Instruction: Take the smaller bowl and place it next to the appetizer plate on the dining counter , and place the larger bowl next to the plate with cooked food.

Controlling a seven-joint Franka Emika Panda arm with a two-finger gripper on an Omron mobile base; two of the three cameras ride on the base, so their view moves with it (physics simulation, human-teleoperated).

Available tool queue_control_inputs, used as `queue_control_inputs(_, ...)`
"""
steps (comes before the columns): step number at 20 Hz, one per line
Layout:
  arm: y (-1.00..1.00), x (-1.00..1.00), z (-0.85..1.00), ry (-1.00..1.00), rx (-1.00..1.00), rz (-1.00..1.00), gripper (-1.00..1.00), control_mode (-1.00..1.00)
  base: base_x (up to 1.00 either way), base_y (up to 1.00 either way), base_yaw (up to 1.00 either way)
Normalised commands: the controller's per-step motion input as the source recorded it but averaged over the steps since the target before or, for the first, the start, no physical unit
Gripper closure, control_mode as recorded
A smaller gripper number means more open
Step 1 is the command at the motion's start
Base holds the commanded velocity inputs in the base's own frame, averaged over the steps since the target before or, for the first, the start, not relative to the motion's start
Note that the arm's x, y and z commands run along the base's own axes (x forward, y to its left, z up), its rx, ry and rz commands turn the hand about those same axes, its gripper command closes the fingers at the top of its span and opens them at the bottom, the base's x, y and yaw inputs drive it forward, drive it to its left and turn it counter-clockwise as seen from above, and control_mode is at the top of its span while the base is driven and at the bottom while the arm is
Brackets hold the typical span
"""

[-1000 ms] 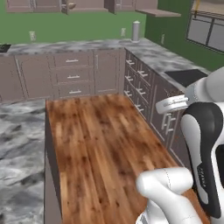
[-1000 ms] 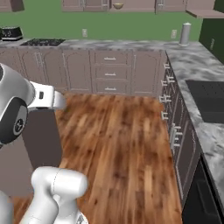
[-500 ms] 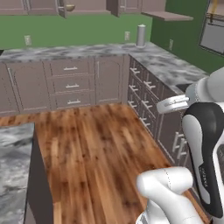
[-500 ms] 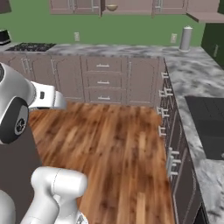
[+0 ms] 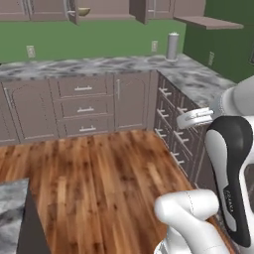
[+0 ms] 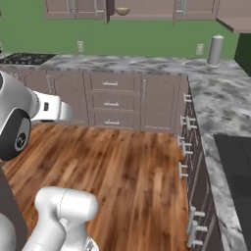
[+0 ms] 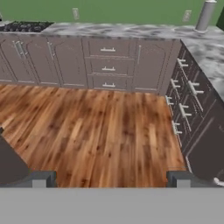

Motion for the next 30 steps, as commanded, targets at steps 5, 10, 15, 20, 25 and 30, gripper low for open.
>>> queue_control_inputs(5,0.0,0.0,0.0,0.0,0.0,0.0,-1.0,1.0,1.0,-0.29,0.05)
queue_control_inputs(10,0.0,0.0,0.0,0.0,0.0,0.0,-1.0,1.0,1.0,-0.19,0.04)
queue_control_inputs(15,0.0,0.0,0.0,0.0,0.0,0.0,-1.0,1.0,1.0,-0.14,0.04)
queue_control_inputs(20,0.0,0.0,0.0,0.0,0.0,0.0,-1.0,1.0,1.0,-0.21,0.04)
queue_control_inputs(25,0.0,0.0,0.0,0.0,0.0,0.0,-1.0,1.0,1.0,-0.13,0.04)
queue_control_inputs(30,0.0,0.0,0.0,0.0,0.0,0.0,-1.0,1.0,1.0,-0.03,0.03)
